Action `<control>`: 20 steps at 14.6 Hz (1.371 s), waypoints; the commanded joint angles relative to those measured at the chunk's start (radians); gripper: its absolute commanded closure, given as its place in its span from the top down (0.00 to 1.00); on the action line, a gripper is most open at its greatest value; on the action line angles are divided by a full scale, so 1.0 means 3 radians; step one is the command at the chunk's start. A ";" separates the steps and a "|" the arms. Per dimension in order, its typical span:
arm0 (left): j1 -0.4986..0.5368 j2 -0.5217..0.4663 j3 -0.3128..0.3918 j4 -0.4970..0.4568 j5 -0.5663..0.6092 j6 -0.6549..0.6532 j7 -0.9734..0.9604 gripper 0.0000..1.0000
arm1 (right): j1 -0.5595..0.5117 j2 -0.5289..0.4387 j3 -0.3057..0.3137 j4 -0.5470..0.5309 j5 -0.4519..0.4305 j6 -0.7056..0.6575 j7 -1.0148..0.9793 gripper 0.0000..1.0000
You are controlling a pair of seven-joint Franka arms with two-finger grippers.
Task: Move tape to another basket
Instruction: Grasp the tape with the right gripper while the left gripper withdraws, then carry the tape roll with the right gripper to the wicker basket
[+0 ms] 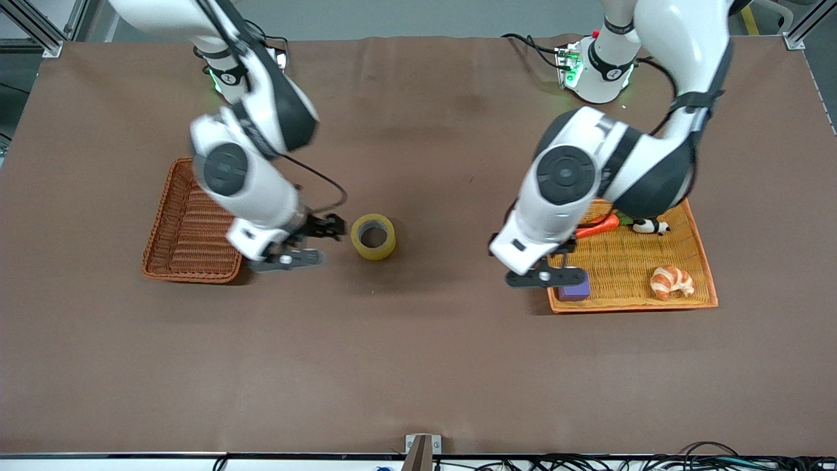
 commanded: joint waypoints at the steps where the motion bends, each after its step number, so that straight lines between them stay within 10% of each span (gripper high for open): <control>1: 0.0188 -0.0401 0.0018 -0.0334 -0.0014 0.0055 0.0195 1.00 | 0.0161 0.0034 -0.0022 -0.0392 -0.0119 0.0455 0.0155 1.00; 12: 0.0373 -0.1439 0.1254 -0.0804 -0.1087 0.0019 0.1723 1.00 | 0.0381 0.0376 -0.0022 -0.0858 -0.0493 0.1217 0.0272 1.00; 16: 0.0475 -0.1788 0.1368 -0.1082 -0.1047 0.0060 0.1980 1.00 | 0.0366 0.0474 -0.0027 -0.0853 -0.0539 0.1321 0.0323 1.00; 20: 0.0516 -0.2023 0.1328 -0.1261 -0.1026 0.0035 0.1914 1.00 | 0.0340 0.0489 -0.0027 -0.0838 -0.0544 0.1305 0.0334 0.20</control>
